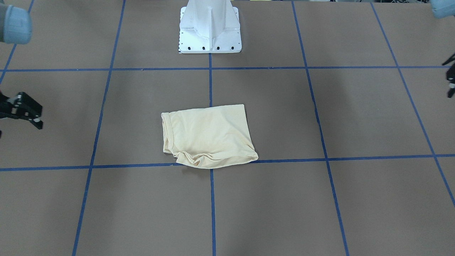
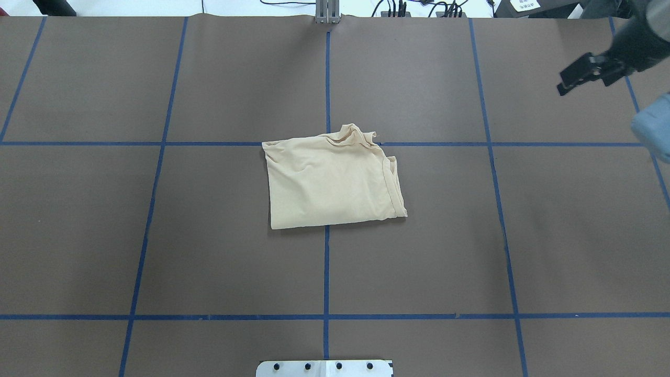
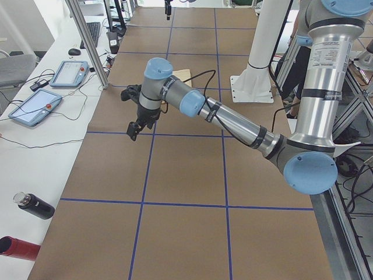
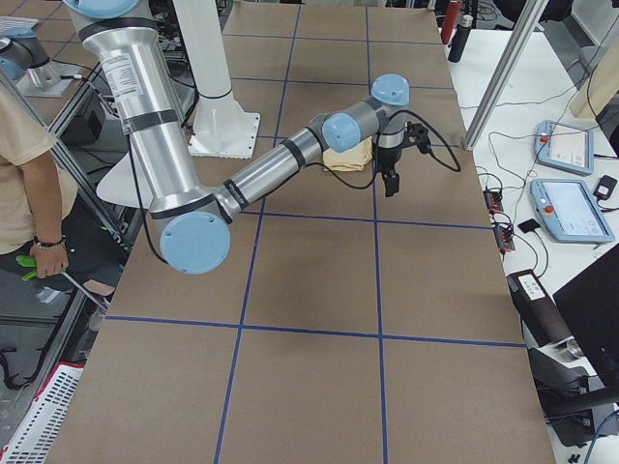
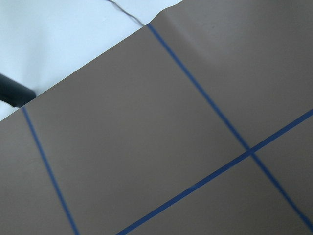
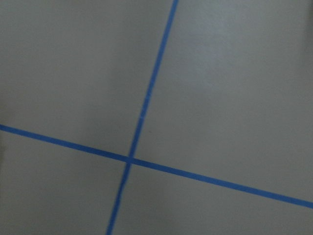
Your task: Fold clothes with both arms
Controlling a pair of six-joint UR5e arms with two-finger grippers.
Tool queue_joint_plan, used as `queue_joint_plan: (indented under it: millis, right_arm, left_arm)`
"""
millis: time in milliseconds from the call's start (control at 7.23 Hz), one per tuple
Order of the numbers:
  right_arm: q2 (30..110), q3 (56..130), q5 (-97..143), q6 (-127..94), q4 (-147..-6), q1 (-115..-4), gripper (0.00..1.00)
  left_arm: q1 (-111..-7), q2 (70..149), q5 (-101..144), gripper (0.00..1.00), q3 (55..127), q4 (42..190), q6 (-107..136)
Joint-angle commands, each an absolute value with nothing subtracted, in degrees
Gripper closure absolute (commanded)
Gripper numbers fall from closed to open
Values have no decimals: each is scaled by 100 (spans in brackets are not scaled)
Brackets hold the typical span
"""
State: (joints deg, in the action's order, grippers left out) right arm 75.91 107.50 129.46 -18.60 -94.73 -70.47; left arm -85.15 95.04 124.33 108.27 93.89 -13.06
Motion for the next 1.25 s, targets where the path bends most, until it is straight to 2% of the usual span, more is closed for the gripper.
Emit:
queue_joint_plan:
  millis: [0, 277, 553, 830, 1107]
  right_arm:
    - [8915, 10758, 13052, -507, -9440, -7662, 0]
    - [9420, 10731, 13087, 34, -9457, -8024, 0]
    - [9448, 10784, 13148, -9, -9457, -8051, 0]
    - [9413, 10871, 13289, -35, -9509, -8051, 0]
    - [9605, 11099, 13298, -53, -9536, -8051, 0]
  left_arm:
    - [-9900, 9465, 12524, 0, 9191, 9457, -3157]
    - [-10150, 9030, 12768, 0, 9184, 9387, -3131]
    - [-10073, 8721, 13324, 0, 9307, 9735, -826]
    - [-9636, 8613, 13412, 0, 9395, 10055, -739]
    - [-9151, 8535, 13412, 0, 9798, 9985, -451]
